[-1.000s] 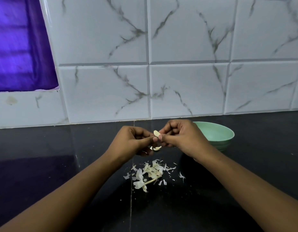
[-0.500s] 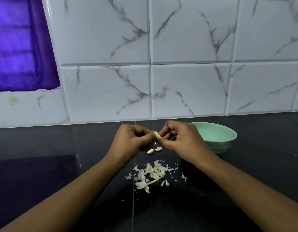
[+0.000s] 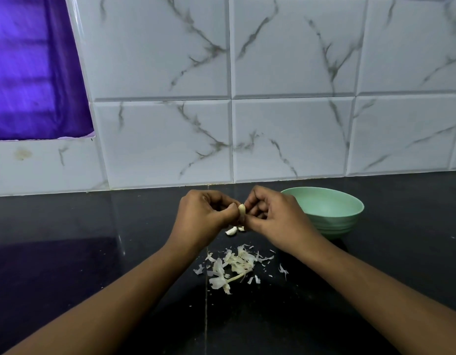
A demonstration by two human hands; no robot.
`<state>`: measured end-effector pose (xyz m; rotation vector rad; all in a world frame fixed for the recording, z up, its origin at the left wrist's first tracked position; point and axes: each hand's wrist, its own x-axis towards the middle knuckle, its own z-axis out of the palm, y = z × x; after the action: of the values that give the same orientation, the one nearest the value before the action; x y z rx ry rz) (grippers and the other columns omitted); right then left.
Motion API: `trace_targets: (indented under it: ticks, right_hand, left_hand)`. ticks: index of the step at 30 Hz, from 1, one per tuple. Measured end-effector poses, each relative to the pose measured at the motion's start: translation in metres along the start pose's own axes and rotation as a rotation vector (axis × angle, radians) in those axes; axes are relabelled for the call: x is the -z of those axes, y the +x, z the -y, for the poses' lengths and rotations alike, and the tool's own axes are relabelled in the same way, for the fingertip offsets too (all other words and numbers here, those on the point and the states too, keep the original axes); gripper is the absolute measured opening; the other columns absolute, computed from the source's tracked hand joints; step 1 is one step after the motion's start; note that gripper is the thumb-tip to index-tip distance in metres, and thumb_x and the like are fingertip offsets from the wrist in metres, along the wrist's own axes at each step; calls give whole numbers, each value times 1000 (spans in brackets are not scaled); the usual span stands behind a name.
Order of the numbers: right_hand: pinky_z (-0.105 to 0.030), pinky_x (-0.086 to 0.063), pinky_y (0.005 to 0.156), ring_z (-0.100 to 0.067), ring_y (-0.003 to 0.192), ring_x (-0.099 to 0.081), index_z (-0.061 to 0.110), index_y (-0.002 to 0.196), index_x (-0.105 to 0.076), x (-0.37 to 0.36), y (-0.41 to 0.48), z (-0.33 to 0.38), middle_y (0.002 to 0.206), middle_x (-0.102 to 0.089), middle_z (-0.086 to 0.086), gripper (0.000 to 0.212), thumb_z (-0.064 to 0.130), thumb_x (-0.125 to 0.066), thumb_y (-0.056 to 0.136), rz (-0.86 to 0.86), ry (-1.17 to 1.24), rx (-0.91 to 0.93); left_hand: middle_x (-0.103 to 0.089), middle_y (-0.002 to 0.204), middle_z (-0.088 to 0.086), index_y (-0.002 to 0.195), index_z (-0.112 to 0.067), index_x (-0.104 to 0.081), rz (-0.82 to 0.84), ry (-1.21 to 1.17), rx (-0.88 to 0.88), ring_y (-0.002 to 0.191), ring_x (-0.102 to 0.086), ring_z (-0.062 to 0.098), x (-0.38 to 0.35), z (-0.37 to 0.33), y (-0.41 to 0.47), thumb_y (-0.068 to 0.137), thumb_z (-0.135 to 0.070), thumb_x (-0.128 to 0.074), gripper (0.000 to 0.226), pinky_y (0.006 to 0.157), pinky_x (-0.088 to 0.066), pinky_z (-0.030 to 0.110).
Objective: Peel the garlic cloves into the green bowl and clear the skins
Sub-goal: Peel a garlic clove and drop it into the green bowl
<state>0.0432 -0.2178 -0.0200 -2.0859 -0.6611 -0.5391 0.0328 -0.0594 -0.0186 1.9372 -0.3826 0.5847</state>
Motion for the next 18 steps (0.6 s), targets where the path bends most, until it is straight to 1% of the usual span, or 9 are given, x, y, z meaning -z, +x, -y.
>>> trace_targets:
  ticks: [3,5,6,8,11,15,16,18]
  right_hand:
    - [-26,-52,59,-13,61,-68,15,78,-59,3,1,0,63,-69,1,16,14,-75,78,-22,36,-31]
    - [-26,-51,57,-13,59,-67,15,77,-60,4,1,0,61,-68,2,16,16,-76,78,-32,29,-37]
    - [-25,-51,57,-12,58,-66,16,76,-59,3,1,0,60,-67,3,17,16,-76,77,-31,28,-39]
    - [-24,-49,56,-9,55,-64,17,75,-59,3,1,1,58,-66,4,18,15,-77,77,-27,19,-38]
    - [-26,-49,56,-8,55,-63,18,75,-58,2,0,3,60,-66,4,18,11,-75,75,-23,-24,-24]
    - [-29,-52,58,-9,56,-64,15,77,-59,2,-1,4,60,-65,3,17,8,-74,74,-23,-23,-14]
    - [-30,-52,58,-8,56,-64,15,77,-59,1,-1,4,60,-65,3,16,8,-74,75,-24,-20,-11]
    - [-29,-52,57,-6,55,-62,16,77,-59,0,-1,4,59,-64,4,17,8,-74,75,-27,-14,-7]
  left_hand:
    - [-74,68,1,78,-21,-76,69,-32,10,65,-71,12,3,-2,1,81,-16,-72,7,60,-55,26]
    - [-75,71,0,83,-20,-76,113,-38,13,70,-72,13,5,-2,1,81,-19,-73,4,63,-56,27]
    - [-75,71,-1,83,-20,-76,115,-24,6,69,-72,12,5,-2,2,81,-19,-73,4,63,-56,27]
    - [-74,68,-2,79,-20,-77,92,23,-19,64,-69,8,6,-2,2,81,-19,-73,4,61,-55,27]
    - [-72,64,-4,75,-22,-77,46,117,-69,59,-66,7,5,-3,0,79,-19,-73,6,60,-54,31]
    - [-71,62,-5,72,-22,-76,-1,181,-126,62,-69,15,2,-5,-2,78,-18,-72,9,57,-53,32]
    - [-71,62,-6,71,-22,-75,-6,184,-135,62,-69,14,2,-5,-3,78,-17,-72,9,55,-53,30]
    - [-71,61,-8,72,-22,-75,-22,185,-139,59,-68,7,0,-5,-3,77,-15,-73,10,53,-50,20]
